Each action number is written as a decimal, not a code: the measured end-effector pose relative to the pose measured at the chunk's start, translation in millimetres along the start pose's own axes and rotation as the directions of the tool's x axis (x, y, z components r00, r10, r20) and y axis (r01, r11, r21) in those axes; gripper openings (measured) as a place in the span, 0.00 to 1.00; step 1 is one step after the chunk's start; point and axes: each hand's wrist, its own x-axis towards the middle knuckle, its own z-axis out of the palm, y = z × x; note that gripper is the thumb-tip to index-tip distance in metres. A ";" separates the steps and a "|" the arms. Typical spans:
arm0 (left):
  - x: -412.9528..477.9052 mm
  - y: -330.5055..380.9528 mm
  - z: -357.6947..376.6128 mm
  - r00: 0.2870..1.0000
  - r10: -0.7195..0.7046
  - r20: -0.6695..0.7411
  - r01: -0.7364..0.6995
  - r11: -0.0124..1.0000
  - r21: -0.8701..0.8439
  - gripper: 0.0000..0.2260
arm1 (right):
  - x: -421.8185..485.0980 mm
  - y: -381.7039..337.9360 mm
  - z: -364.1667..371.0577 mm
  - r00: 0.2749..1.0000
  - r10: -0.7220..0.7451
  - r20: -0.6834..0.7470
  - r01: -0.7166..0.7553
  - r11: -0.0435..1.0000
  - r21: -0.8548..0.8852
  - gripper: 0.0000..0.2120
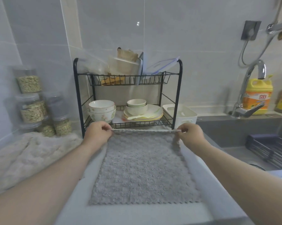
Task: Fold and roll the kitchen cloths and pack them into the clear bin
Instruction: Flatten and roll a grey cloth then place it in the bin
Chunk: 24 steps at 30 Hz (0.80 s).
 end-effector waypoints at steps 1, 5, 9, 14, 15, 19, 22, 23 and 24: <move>-3.9 7.4 -5.3 1.000 -0.003 0.004 0.003 0.999 -0.033 0.08 | -3.0 -5.1 -7.4 1.000 -0.012 -0.005 0.012 1.000 0.003 0.07; -26.1 25.4 -25.6 1.000 0.009 -0.005 -0.009 0.999 -0.046 0.08 | -26.5 -21.3 -31.4 0.999 -0.048 0.019 0.048 0.999 -0.008 0.09; -59.0 29.0 -41.8 1.000 0.005 0.030 -0.005 1.000 -0.007 0.07 | -63.0 -29.3 -49.1 0.993 -0.098 0.061 0.100 0.995 -0.030 0.08; -100.6 20.0 -53.7 0.996 0.015 0.084 -0.023 0.995 0.098 0.08 | -105.4 -30.7 -64.8 0.984 -0.129 0.125 0.136 0.990 -0.043 0.08; -106.9 18.3 -54.9 0.995 0.027 0.096 -0.038 0.993 0.109 0.09 | -112.2 -29.6 -67.5 0.981 -0.131 0.144 0.140 0.989 -0.057 0.07; -126.1 11.3 -59.0 0.988 0.045 0.145 -0.068 0.984 0.165 0.09 | -133.9 -23.2 -75.8 0.977 -0.119 0.177 0.136 0.987 -0.088 0.03; -138.5 6.8 -58.9 0.980 0.029 0.199 -0.074 0.972 0.224 0.07 | -146.3 -17.9 -77.9 0.961 -0.119 0.248 0.156 0.979 -0.132 0.03; -143.4 6.0 -58.0 0.973 0.027 0.231 -0.086 0.964 0.250 0.07 | -150.3 -15.5 -77.5 0.948 -0.115 0.295 0.167 0.974 -0.155 0.03; -147.7 3.8 -56.8 0.962 0.027 0.271 -0.105 0.955 0.279 0.06 | -153.6 -12.6 -76.6 0.932 -0.111 0.346 0.183 0.966 -0.184 0.03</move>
